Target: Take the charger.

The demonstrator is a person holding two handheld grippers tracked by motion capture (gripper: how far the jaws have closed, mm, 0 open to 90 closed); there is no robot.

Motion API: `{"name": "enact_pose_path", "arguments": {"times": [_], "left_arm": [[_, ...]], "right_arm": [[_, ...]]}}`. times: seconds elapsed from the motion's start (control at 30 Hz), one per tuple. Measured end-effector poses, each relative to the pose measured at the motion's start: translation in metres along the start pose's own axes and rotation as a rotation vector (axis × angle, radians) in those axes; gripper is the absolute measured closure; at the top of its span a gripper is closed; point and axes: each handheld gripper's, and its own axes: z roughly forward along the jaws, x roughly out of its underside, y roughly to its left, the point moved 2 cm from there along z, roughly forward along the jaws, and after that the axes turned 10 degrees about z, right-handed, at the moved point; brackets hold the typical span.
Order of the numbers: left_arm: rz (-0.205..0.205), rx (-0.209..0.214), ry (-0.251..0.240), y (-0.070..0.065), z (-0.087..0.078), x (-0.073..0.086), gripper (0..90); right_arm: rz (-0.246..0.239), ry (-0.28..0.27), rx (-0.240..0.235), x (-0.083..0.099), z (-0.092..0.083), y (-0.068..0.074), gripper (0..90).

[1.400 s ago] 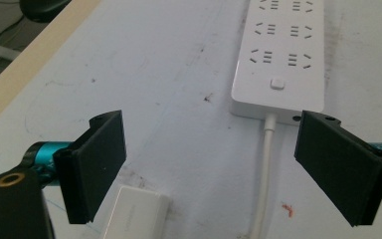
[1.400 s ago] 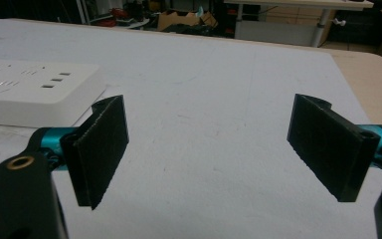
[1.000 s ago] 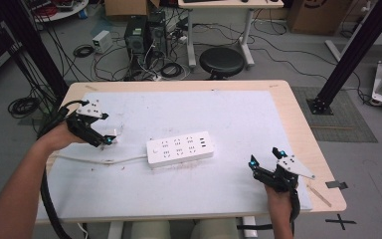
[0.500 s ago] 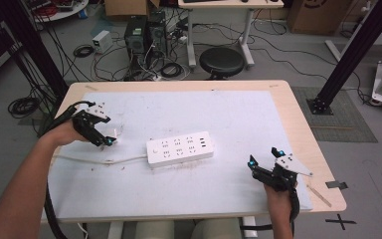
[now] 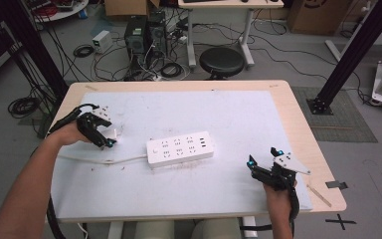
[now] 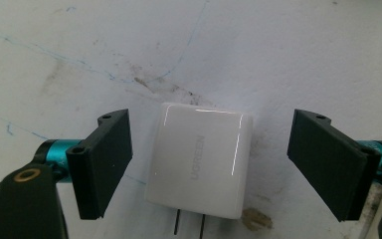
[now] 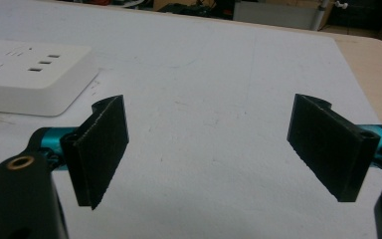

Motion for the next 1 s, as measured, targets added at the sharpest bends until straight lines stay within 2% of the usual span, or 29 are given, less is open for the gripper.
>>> {"name": "enact_pose_path", "arguments": {"times": [0.17,0.4,0.77,0.9,1.0], "left_arm": [[-0.007,0.011,0.007,0.002,0.004,0.006,21.4],[-0.018,0.005,0.002,0.004,0.005,0.009,23.7],[0.004,0.020,0.027,0.006,0.013,0.011,30.7],[-0.008,0.023,0.020,0.006,0.013,0.011,32.2],[-0.025,0.044,0.000,0.006,0.013,0.013,35.7]], "right_arm": [[-0.009,0.008,0.004,0.000,0.001,0.001,16.8],[-0.008,0.017,0.007,0.000,0.002,0.002,16.8],[-0.014,0.021,0.007,0.000,0.002,0.002,16.8],[-0.015,0.021,0.008,0.000,0.002,0.001,16.8],[-0.016,0.023,0.006,0.000,0.002,0.002,16.8]]}}
